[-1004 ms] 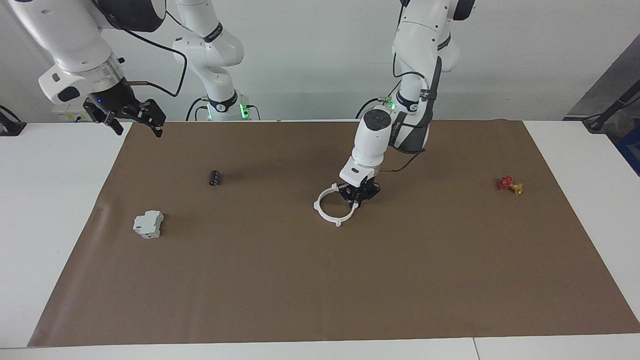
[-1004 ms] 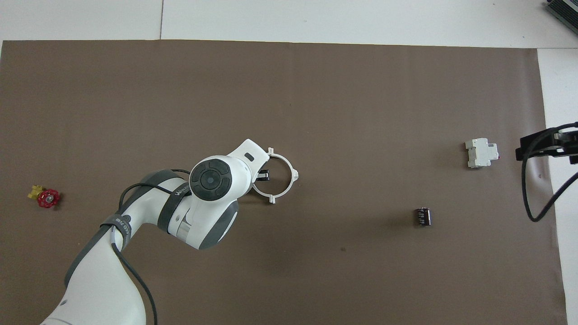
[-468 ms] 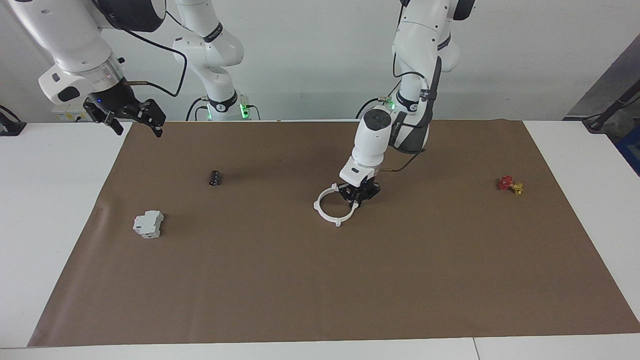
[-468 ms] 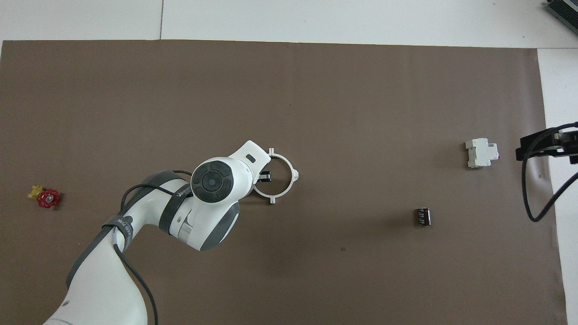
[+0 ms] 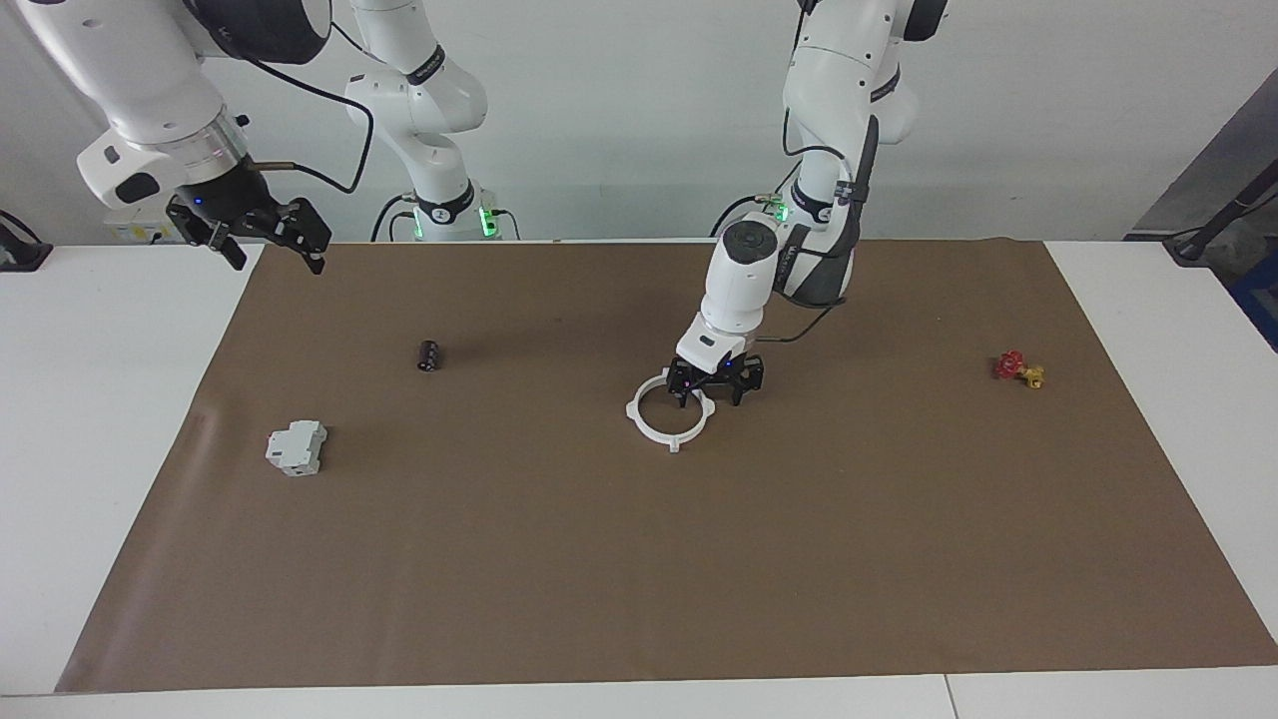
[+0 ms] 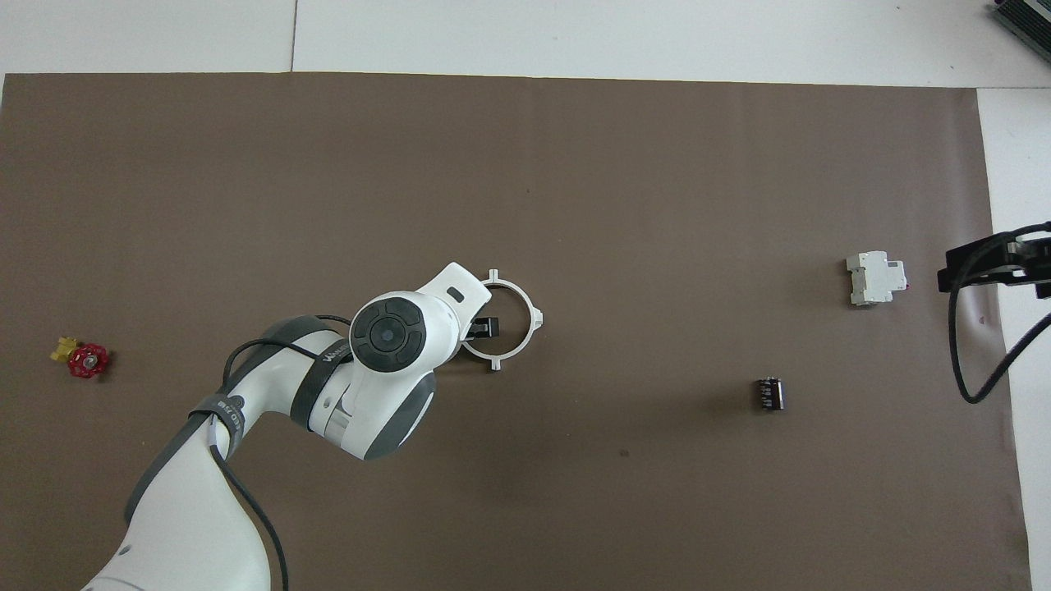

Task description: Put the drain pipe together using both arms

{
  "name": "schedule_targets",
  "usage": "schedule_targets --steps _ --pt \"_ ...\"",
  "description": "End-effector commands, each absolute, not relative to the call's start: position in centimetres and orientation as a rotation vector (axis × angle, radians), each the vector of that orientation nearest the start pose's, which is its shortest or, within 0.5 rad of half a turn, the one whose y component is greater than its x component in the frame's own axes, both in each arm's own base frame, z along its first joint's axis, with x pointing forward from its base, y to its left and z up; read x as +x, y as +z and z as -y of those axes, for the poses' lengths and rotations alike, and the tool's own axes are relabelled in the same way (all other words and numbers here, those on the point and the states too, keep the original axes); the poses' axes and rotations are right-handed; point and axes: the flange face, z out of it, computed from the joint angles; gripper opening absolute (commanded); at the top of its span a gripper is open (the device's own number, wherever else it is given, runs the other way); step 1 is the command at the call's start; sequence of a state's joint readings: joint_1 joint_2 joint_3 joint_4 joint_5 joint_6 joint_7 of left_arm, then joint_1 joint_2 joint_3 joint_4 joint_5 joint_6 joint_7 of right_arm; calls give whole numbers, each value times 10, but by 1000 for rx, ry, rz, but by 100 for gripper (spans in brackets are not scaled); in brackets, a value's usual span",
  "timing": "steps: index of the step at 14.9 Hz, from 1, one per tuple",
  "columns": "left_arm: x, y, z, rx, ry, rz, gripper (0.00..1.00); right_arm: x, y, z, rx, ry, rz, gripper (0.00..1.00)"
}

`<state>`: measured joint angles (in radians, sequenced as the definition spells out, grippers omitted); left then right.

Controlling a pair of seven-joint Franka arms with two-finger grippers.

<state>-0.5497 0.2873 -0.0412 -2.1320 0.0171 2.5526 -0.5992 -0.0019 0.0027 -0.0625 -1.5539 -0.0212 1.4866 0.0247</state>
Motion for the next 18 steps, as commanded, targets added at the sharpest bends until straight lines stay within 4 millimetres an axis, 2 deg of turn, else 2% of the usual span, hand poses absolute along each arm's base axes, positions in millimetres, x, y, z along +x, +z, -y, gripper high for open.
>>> schedule_targets --steps 1,6,7,9,11,15,18 --pt "489 315 317 -3191 -175 25 100 542 626 36 -3138 116 -162 100" --pt "506 398 273 -3166 -155 141 100 542 626 36 -3138 116 -162 100" --pt "515 416 257 -3158 -149 186 100 542 626 36 -3138 116 -162 100" --pt "526 448 218 -3145 -135 161 100 542 626 36 -3138 116 -162 100" --pt "536 468 166 -3132 -113 69 100 542 626 36 -3138 116 -162 100" --pt "538 506 67 -3118 -122 -8 100 542 626 36 -3138 116 -162 100" --pt "545 551 12 -3116 -66 -23 100 542 626 36 -3138 116 -162 100"
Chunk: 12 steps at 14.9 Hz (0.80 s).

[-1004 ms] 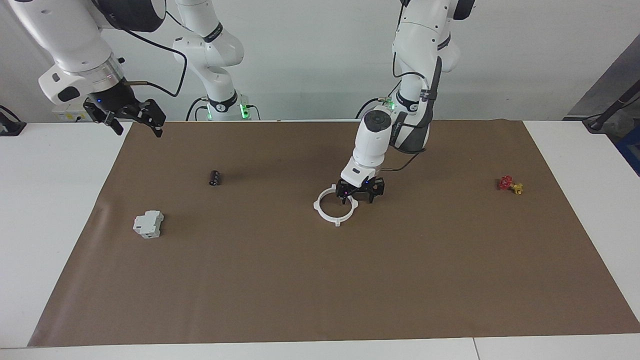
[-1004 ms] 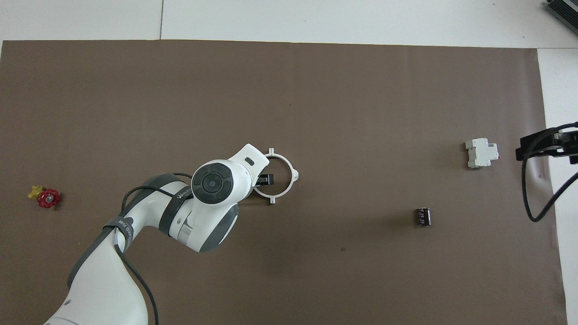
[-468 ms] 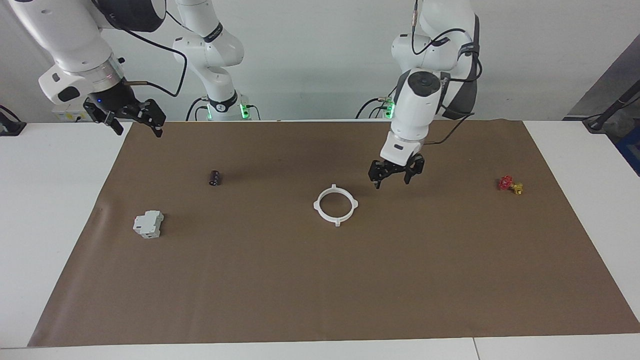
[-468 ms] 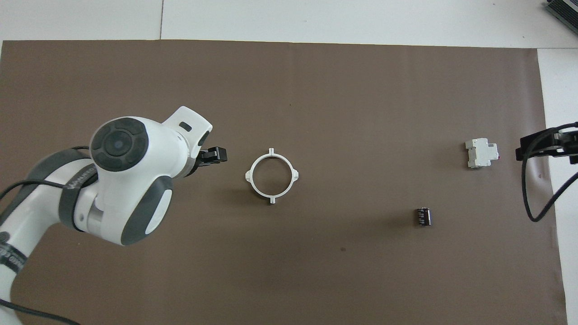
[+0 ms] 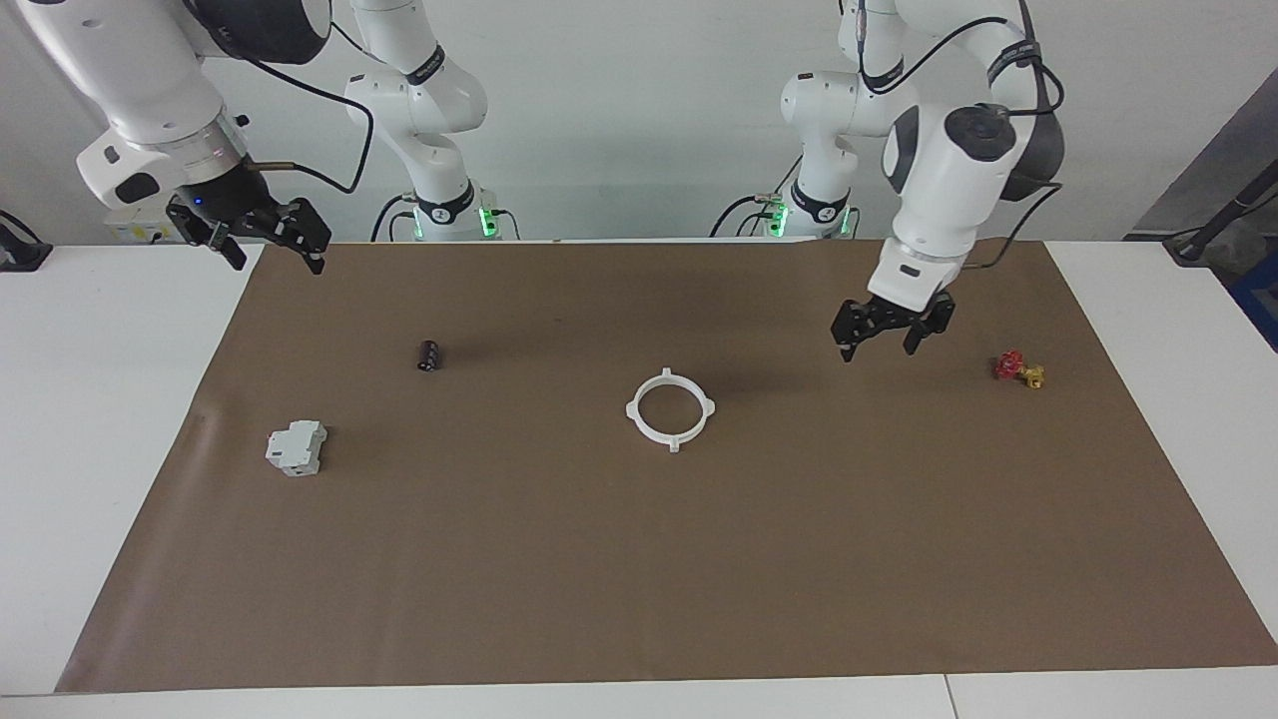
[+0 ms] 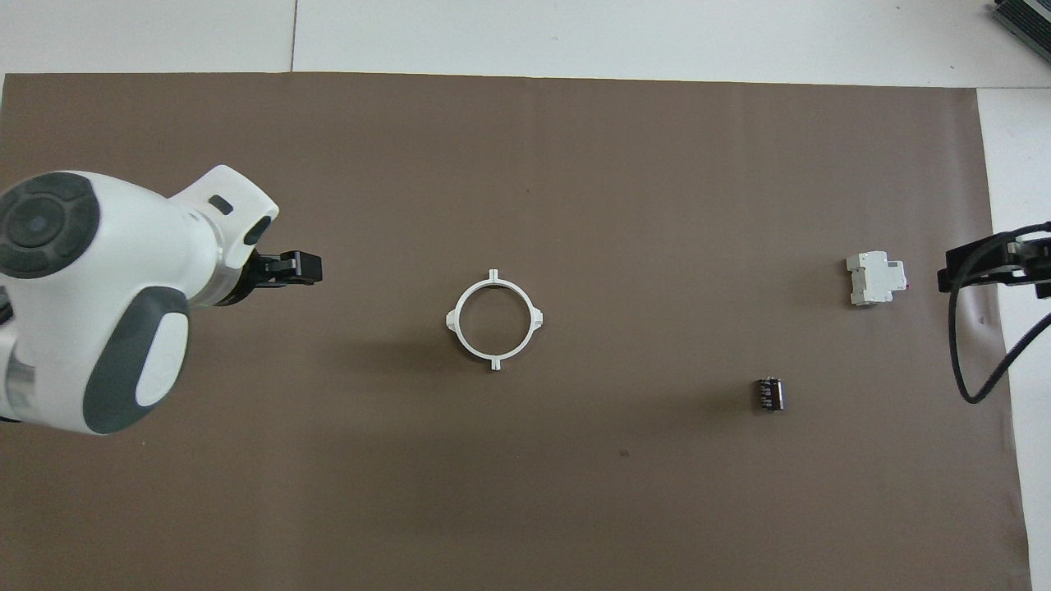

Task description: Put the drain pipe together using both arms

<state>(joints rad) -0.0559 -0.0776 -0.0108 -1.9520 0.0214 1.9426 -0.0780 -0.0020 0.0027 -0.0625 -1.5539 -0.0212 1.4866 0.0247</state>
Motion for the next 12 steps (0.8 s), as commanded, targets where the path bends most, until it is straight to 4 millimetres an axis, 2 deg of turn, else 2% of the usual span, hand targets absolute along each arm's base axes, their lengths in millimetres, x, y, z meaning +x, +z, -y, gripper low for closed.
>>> schedule_targets --steps 1,3,12 --pt "551 560 1 -3116 -27 -26 100 542 626 36 -3138 116 -162 100" --pt "556 581 -3 -3117 15 -38 100 542 626 36 -3138 116 -162 100" --pt "535 606 33 -3113 68 -123 100 542 626 36 -3138 116 -162 100"
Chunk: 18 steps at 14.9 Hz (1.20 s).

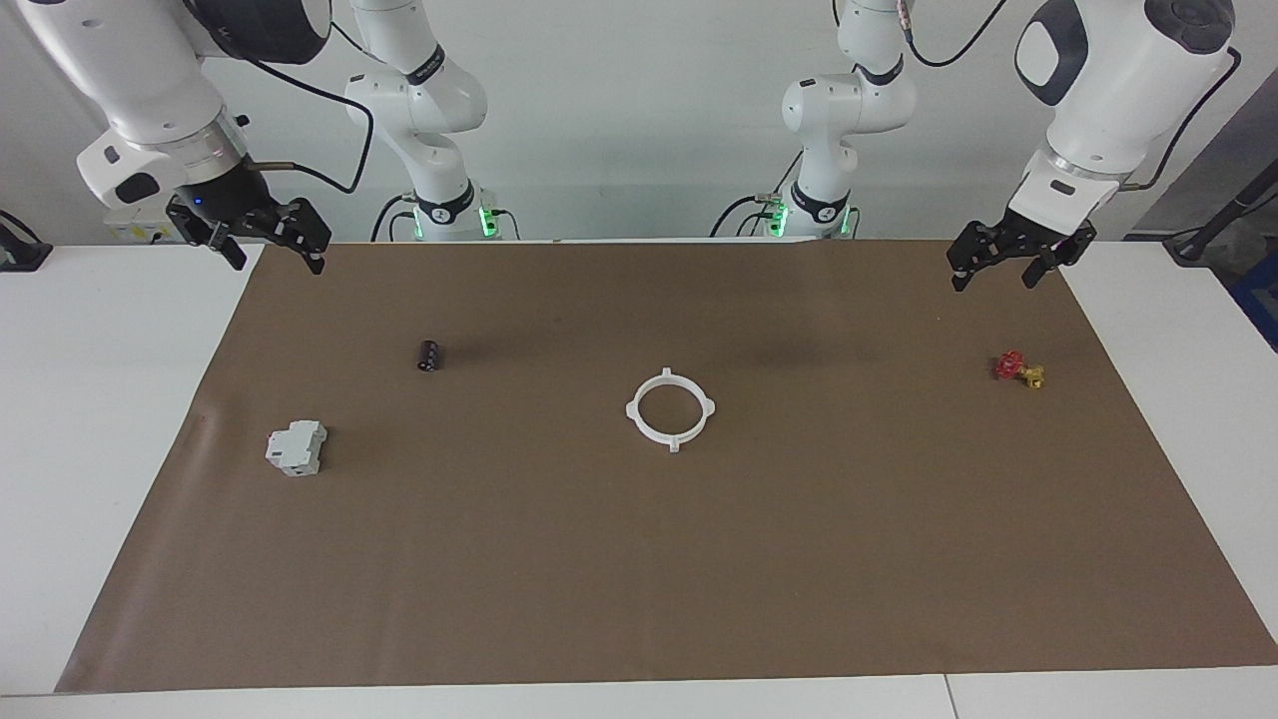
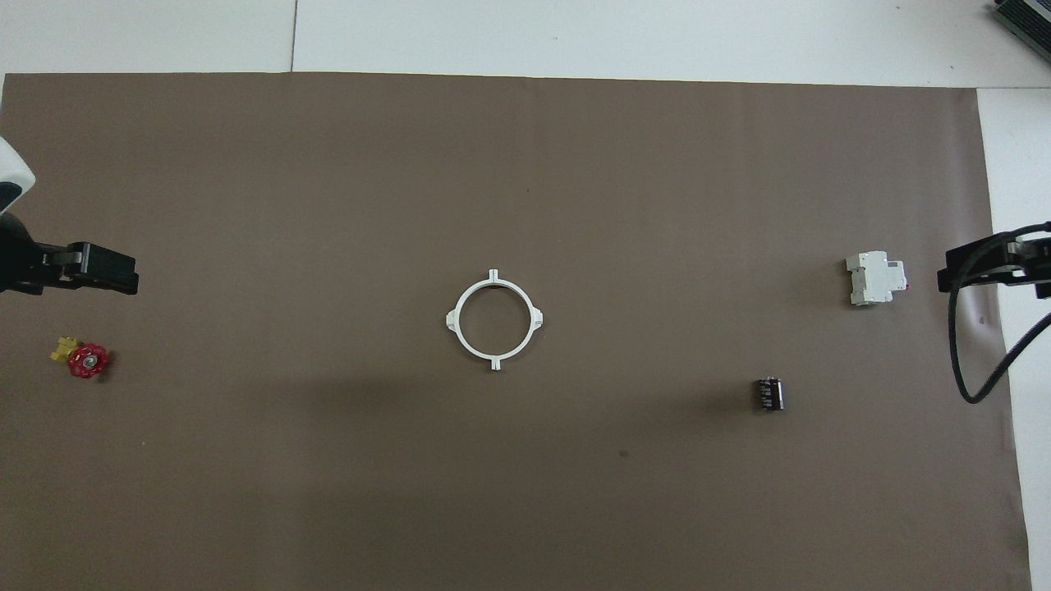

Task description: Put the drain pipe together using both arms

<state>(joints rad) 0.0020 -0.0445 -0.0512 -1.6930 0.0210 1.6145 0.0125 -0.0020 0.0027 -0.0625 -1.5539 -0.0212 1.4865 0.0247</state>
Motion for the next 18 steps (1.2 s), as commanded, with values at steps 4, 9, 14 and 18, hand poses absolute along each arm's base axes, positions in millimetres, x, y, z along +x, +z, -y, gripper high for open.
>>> schedule_targets --steps 4,9,14,18 --pt "533 602 36 -3112 97 -132 100 542 626 36 -3138 116 -162 100" --pt "521 614 45 -3113 114 -165 100 542 626 36 -3138 116 -162 100" --pt "515 626 38 -3117 73 -148 100 542 626 36 -3138 116 -162 100" --pt "516 626 34 -3117 71 -153 100 542 626 36 -3138 116 -164 100"
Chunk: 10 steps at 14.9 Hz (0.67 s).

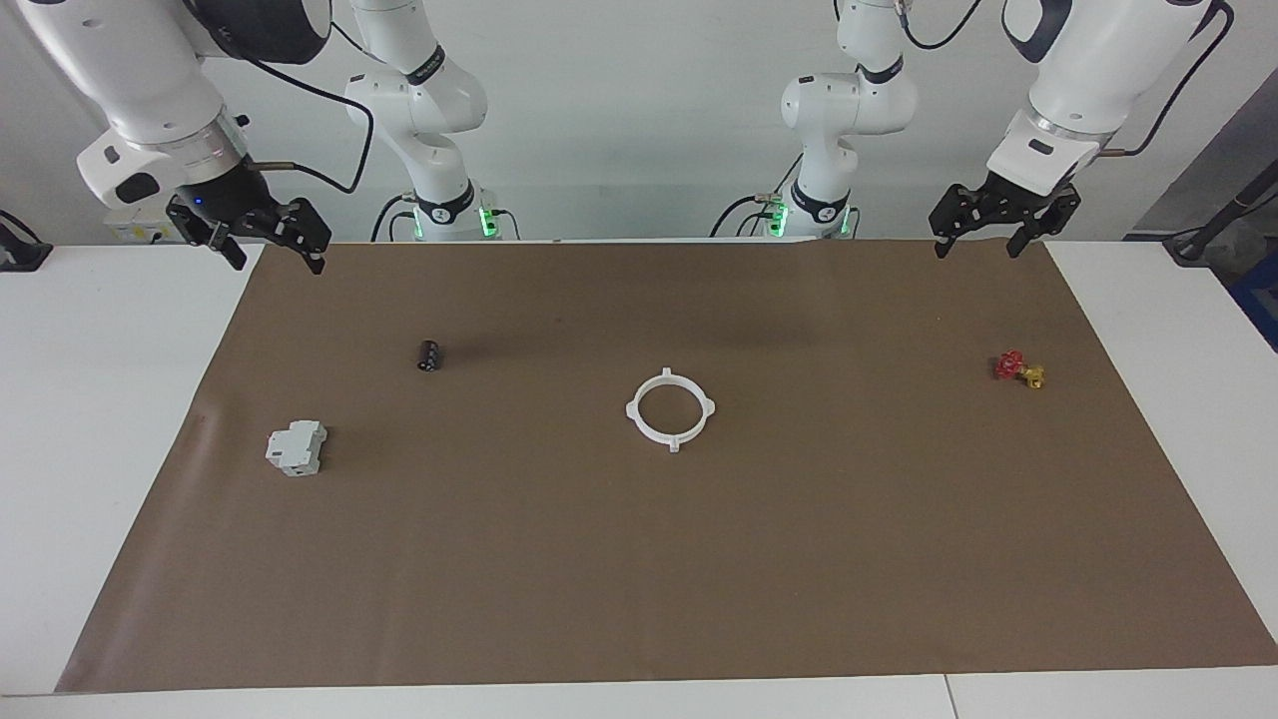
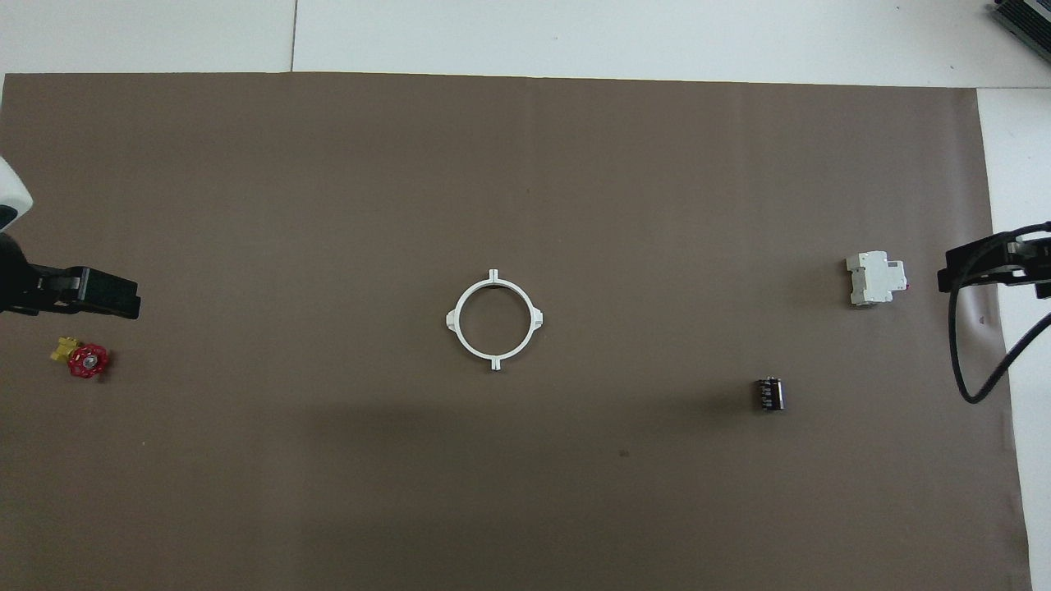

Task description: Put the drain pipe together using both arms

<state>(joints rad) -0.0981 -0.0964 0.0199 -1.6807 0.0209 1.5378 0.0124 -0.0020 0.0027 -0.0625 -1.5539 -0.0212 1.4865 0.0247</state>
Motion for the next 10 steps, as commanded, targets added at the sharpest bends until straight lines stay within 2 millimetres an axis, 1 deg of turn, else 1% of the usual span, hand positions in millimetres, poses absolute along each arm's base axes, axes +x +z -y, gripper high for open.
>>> schedule_targets --steps 1,4,10 --pt "516 626 35 -3117 69 -158 100 542 626 36 -3138 116 -162 100" --pt "517 627 35 -3116 54 -162 100 542 626 36 -3138 116 -162 100" --pt "520 628 41 -3116 16 -175 100 542 626 36 -3138 116 -162 100"
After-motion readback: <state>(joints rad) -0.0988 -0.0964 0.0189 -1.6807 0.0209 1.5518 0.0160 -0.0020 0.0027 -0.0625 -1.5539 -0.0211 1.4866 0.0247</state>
